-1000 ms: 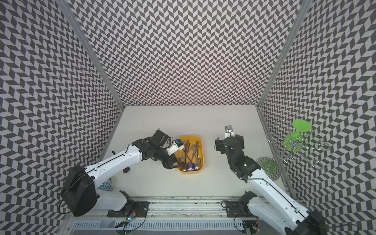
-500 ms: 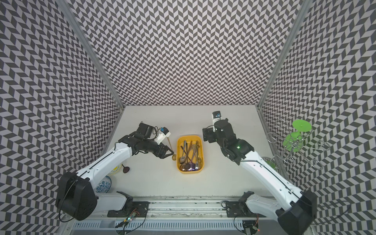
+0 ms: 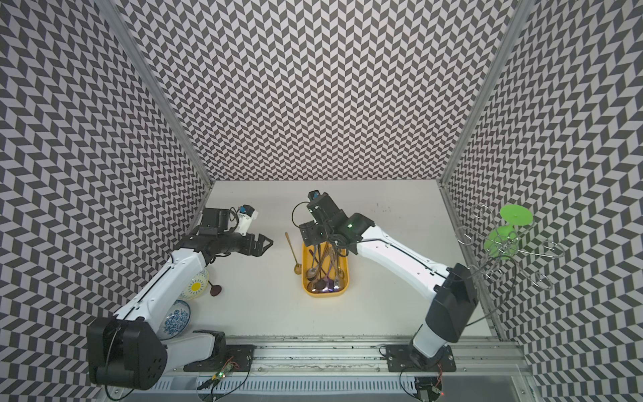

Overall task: Put the spoon into the storage box
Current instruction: Place the spoon in the storage box, then pick up the spoon from the center of the board.

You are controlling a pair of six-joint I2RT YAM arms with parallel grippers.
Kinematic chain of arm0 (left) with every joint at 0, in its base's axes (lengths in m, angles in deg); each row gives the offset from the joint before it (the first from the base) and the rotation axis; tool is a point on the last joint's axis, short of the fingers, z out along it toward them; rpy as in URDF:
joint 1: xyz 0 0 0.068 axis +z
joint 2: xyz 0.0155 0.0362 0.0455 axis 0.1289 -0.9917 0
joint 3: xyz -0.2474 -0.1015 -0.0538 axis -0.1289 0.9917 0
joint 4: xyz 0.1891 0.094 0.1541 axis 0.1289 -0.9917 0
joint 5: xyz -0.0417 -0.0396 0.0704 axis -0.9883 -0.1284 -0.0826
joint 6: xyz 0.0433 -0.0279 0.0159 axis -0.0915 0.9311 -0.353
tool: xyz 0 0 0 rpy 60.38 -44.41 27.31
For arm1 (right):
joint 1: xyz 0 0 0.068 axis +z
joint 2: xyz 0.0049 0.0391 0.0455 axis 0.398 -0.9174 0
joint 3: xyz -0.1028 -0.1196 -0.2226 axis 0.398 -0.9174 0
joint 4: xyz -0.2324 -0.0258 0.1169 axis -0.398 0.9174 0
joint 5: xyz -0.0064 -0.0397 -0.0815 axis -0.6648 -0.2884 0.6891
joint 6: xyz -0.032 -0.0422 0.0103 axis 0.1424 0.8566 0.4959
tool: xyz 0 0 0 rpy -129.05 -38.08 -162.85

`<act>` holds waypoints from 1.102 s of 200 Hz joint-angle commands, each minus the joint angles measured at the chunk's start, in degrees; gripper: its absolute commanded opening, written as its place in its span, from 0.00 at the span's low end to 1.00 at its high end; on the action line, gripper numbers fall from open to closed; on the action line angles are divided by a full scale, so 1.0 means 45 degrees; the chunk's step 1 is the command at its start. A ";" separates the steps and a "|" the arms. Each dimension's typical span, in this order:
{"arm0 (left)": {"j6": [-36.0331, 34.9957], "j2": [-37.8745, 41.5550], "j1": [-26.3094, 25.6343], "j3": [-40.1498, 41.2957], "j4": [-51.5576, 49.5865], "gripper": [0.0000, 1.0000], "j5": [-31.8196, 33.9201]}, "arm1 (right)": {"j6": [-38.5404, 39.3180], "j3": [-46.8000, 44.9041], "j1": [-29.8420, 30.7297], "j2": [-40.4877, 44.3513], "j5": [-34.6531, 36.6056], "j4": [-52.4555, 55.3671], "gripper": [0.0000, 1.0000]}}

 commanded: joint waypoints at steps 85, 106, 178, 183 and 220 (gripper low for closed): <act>0.0927 0.0896 0.1633 0.0940 0.1314 0.99 0.3117 | -0.1137 0.7479 0.1333 -0.6673 -0.1389 0.4324 0.74; 0.0966 0.0896 0.1670 0.1006 0.1411 0.99 0.3328 | -0.1139 0.8491 0.1359 -0.7659 -0.1601 0.4695 0.68; 0.1019 0.0876 0.1720 0.1105 0.1530 0.99 0.3237 | -0.1258 1.0189 0.1373 -1.0036 -0.0940 0.4703 0.53; 0.1008 0.0876 0.1726 0.1106 0.1530 0.99 0.3233 | -0.1293 1.0329 0.1359 -1.0214 -0.0862 0.4776 0.53; 0.1012 0.0878 0.1687 0.1140 0.1569 0.99 0.3156 | -0.1338 1.0547 0.1199 -1.1153 -0.0454 0.5462 0.52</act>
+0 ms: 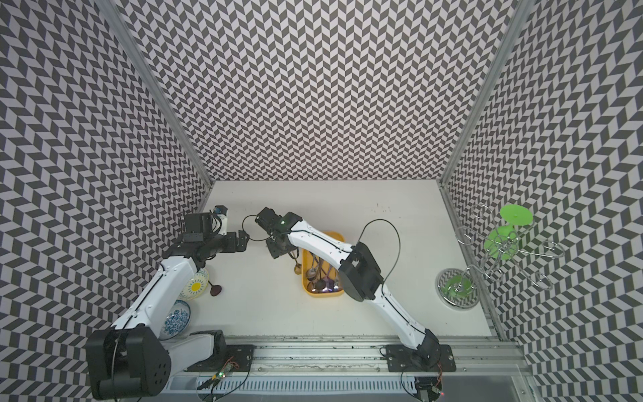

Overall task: Put the spoon into the storage box
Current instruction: Pick up the spoon from the center of the board.

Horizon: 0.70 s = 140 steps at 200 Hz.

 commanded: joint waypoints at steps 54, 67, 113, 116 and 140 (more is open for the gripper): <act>0.0091 0.0294 0.0007 0.0124 0.0302 0.99 0.0000 | -0.0180 0.0260 -0.0237 -0.0993 0.1048 0.0764 0.50; 0.0092 0.0296 0.0007 0.0111 0.0299 0.99 -0.0001 | -0.0165 0.0240 -0.0224 -0.1068 0.1042 0.0767 0.50; 0.0092 0.0294 -0.0001 0.0119 0.0287 0.99 -0.0003 | -0.0116 0.0191 -0.0258 -0.1471 0.0888 0.0758 0.40; 0.0074 0.0296 -0.0007 0.0120 0.0287 0.99 0.0007 | -0.0099 0.0197 -0.0251 -0.1497 0.0853 0.0754 0.40; 0.0090 0.0296 -0.0013 0.0135 0.0288 0.99 0.0013 | -0.0085 0.0172 -0.0248 -0.1725 0.0742 0.0723 0.38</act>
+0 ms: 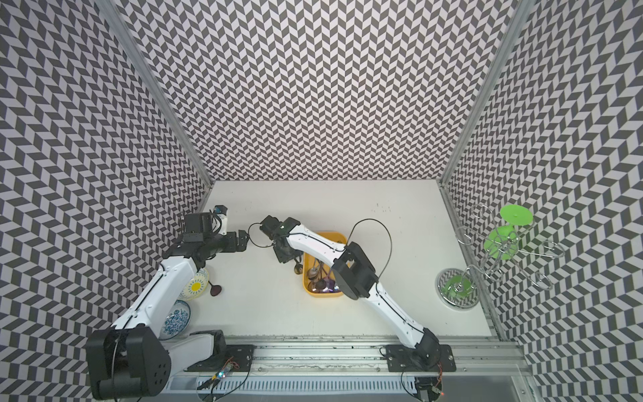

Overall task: Put the spoon into the storage box
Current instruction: Pick up the spoon from the center of the board.

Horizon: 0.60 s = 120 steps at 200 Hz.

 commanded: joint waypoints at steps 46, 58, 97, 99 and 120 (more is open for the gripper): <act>0.0064 0.0332 -0.0006 0.0100 0.0210 0.99 0.0079 | -0.0078 0.0288 -0.0010 -0.0851 -0.0383 -0.0037 0.14; 0.0056 0.0349 -0.0009 0.0099 0.0228 0.99 0.0078 | -0.0197 0.0279 -0.0012 -0.0720 -0.0379 -0.0161 0.07; 0.0047 0.0406 -0.0045 0.0114 0.0214 0.99 0.0099 | -0.0629 0.0289 -0.0008 -0.0116 -0.0590 -0.0856 0.00; 0.0045 0.0405 -0.0037 0.0119 0.0210 0.99 0.0109 | -0.0639 0.0289 -0.0008 -0.0073 -0.0604 -0.0886 0.00; 0.0028 0.0443 -0.0082 0.0120 0.0209 0.99 0.0156 | -0.0875 0.0299 -0.0008 0.0405 -0.0769 -0.1143 0.00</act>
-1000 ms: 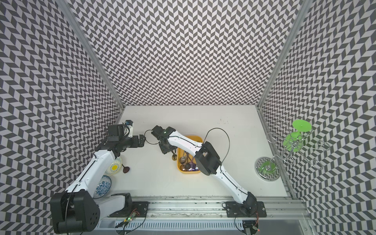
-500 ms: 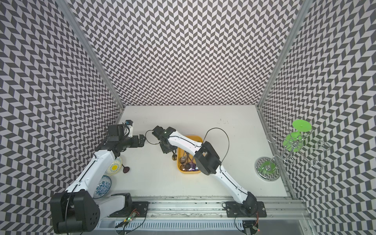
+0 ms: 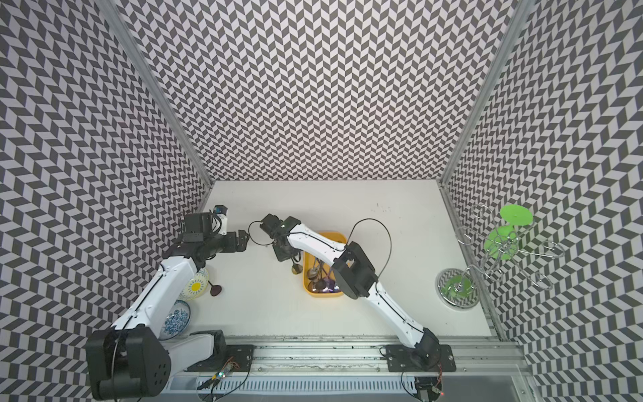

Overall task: Put the spoon into the storage box
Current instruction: Pick up the spoon from the center of the board, then place the spoon in the storage box.

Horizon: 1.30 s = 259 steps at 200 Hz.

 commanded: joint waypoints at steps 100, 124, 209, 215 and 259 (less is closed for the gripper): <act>0.0018 0.0337 -0.0105 0.0086 0.0239 0.99 0.0090 | -0.0955 -0.0729 -0.0170 0.2974 -0.0891 -0.0756 0.00; -0.0009 0.0254 -0.0160 0.0056 0.0266 0.99 0.0085 | -0.0987 -0.1464 -0.0209 0.3762 -0.0779 -0.0696 0.00; -0.0673 -0.0120 -0.0433 0.0235 0.0674 0.99 -0.0086 | -0.1411 -0.5310 -0.0898 0.6635 -0.0542 -0.0724 0.00; -0.0759 -0.0139 -0.0499 0.0232 0.0749 0.99 -0.0085 | -0.1444 -0.5821 -0.0978 0.6917 -0.0581 -0.0957 0.00; -0.1448 -0.0527 -0.1050 0.0120 0.1452 0.99 0.0453 | -0.1818 -0.8433 -0.1508 0.8593 -0.0610 -0.2103 0.00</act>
